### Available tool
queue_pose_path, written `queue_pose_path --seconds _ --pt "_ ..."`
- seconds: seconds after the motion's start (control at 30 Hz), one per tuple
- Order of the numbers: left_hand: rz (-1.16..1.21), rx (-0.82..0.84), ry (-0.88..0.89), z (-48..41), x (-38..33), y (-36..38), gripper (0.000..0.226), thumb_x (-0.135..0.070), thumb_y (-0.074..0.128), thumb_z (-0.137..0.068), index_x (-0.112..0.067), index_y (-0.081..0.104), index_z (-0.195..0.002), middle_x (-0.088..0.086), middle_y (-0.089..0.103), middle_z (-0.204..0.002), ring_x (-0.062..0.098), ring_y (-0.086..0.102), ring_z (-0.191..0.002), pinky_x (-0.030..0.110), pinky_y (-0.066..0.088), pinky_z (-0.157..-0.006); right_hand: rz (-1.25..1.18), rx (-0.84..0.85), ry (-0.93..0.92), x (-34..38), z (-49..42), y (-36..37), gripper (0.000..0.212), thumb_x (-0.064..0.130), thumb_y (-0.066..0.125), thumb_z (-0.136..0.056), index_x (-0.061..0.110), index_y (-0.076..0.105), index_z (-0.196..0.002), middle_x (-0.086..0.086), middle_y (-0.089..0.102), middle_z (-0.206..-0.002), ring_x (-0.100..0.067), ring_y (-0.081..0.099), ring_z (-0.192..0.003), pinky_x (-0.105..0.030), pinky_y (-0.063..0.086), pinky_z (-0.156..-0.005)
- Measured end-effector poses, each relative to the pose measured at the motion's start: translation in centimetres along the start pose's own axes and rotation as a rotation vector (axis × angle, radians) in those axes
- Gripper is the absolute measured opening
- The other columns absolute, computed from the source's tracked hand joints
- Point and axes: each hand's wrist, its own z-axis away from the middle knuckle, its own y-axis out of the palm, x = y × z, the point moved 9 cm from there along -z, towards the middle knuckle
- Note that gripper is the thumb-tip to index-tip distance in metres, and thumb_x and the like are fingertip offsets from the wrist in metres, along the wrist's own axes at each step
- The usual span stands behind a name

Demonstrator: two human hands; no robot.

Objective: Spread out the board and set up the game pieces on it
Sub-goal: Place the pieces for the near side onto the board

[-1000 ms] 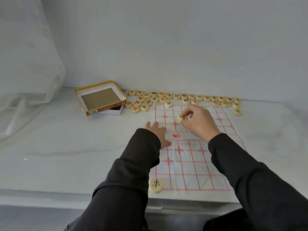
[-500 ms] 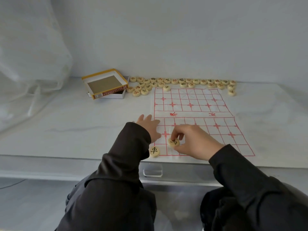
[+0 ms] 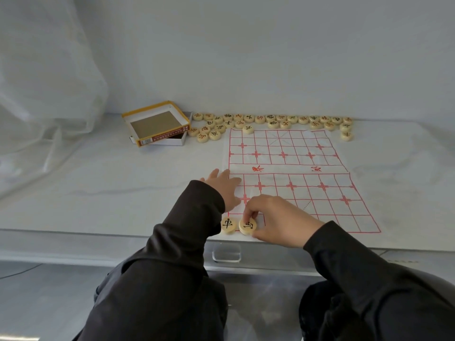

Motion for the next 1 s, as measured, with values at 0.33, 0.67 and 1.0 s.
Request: queue_pose_path --seconds 0.33,0.67,1.0 --pt "0.001 0.015 -0.005 -0.4 -0.1 0.4 0.059 -0.043 0.045 -0.094 -0.029 0.022 -0.147 0.002 0.01 -0.157 0.026 0.006 -0.144 0.046 0.019 -0.115 0.018 -0.016 -0.025 -0.1 0.0 0.1 0.015 0.022 0.068 -0.083 0.022 0.064 -0.097 0.006 0.059 -0.109 -0.011 0.053 -0.102 -0.024 0.044 -0.091" --pt "0.004 0.0 -0.012 -0.5 0.2 0.3 0.061 -0.042 0.047 -0.093 -0.027 0.022 -0.146 0.002 0.016 -0.155 0.025 0.014 -0.142 0.044 0.025 -0.112 0.028 -0.026 -0.024 -0.3 -0.2 -0.2 0.017 0.027 0.067 -0.084 0.023 0.063 -0.1 0.008 0.058 -0.111 -0.008 0.05 -0.102 -0.021 0.042 -0.09" --pt "0.148 -0.083 -0.039 -2.2 1.6 -2.1 0.065 -0.038 0.05 -0.093 -0.026 0.018 -0.148 0.003 0.015 -0.156 0.024 0.015 -0.143 0.044 0.023 -0.114 0.062 -0.217 0.036 -1.9 -1.3 -3.5 0.025 0.035 0.06 -0.088 0.023 0.061 -0.11 0.009 0.056 -0.111 -0.004 0.048 -0.096 -0.018 0.04 -0.086"
